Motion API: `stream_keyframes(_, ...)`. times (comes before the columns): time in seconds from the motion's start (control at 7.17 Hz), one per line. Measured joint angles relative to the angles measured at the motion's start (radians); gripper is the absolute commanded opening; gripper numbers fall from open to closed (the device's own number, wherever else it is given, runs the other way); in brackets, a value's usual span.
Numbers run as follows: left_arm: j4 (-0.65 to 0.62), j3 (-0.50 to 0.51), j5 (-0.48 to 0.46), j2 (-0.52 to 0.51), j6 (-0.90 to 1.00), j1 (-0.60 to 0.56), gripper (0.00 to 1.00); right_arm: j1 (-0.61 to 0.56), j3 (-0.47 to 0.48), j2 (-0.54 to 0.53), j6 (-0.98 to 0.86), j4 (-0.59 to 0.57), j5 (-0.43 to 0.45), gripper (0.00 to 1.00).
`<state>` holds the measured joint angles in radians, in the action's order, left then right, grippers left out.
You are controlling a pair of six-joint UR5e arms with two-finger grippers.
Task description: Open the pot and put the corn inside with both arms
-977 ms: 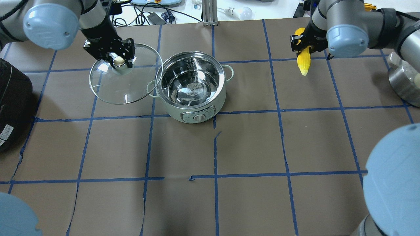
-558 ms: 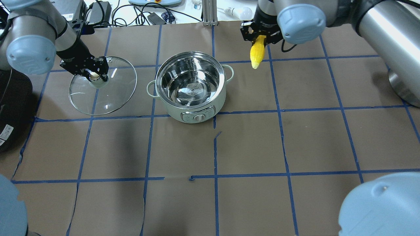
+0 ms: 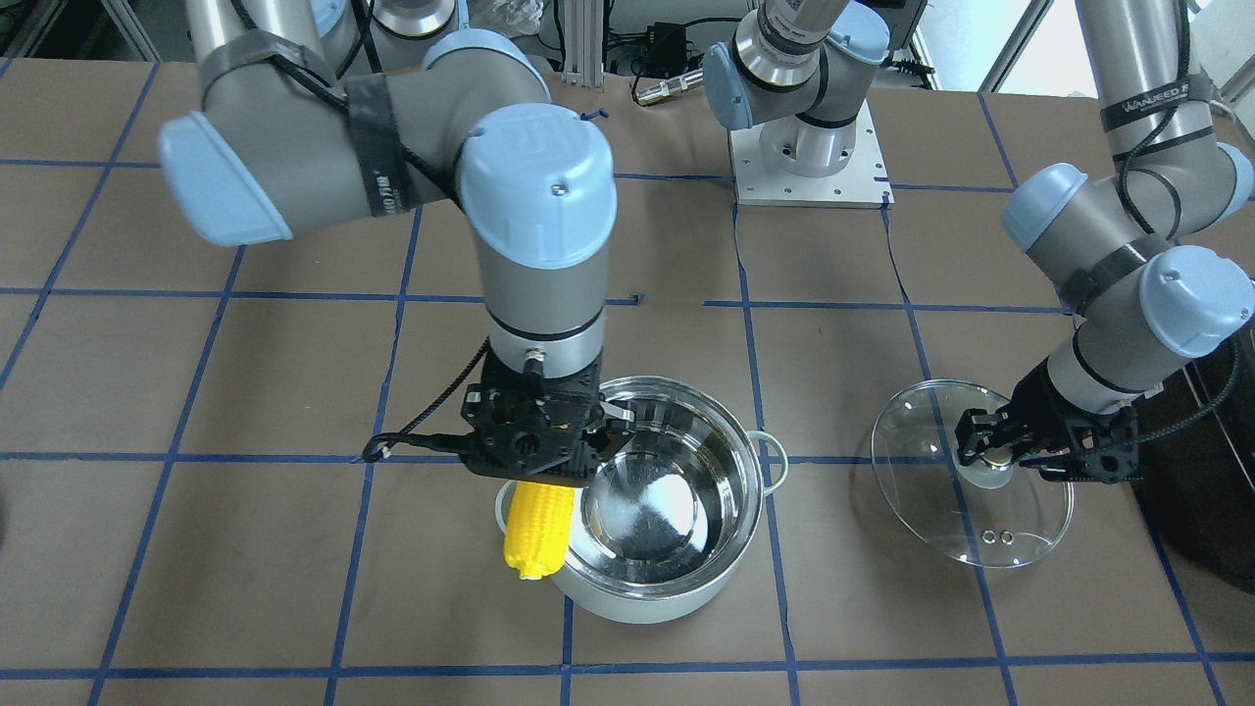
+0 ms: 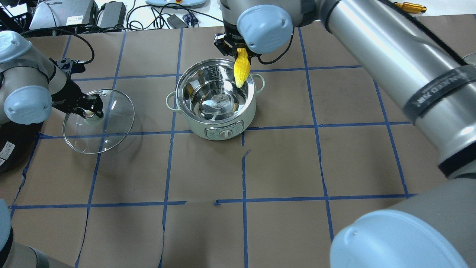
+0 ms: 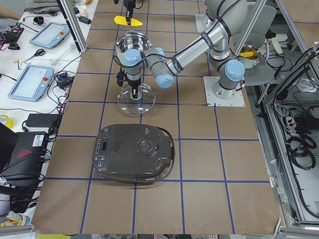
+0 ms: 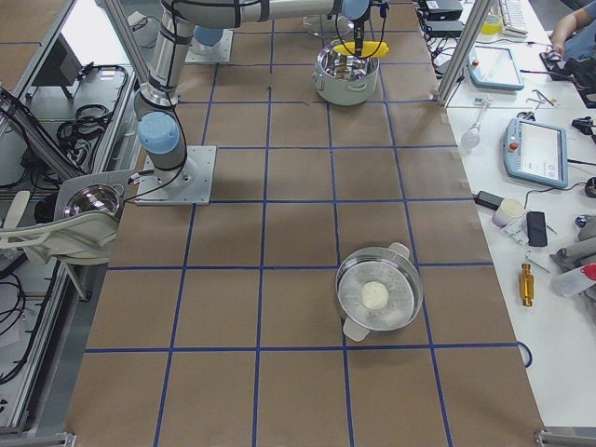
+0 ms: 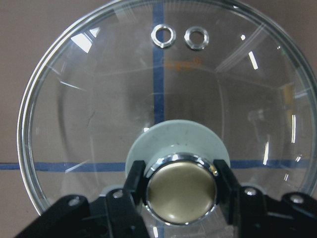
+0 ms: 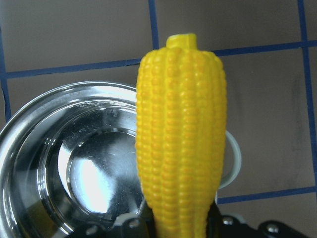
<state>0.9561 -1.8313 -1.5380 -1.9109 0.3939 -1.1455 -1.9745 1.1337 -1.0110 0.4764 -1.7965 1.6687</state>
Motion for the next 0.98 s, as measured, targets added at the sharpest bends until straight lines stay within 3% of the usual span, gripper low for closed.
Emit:
stream_keyframes(0.7,-0.01,-0.016,0.0,-0.018,0.105,0.01,0.02,-0.047,-0.02,0.104,-0.116,-0.102,0.006,0.0)
stream_keyframes(0.98,-0.011,-0.017,-0.002,-0.027,0.096,0.011,0.02,-0.047,-0.007,0.119,-0.119,-0.112,-0.021,0.06)
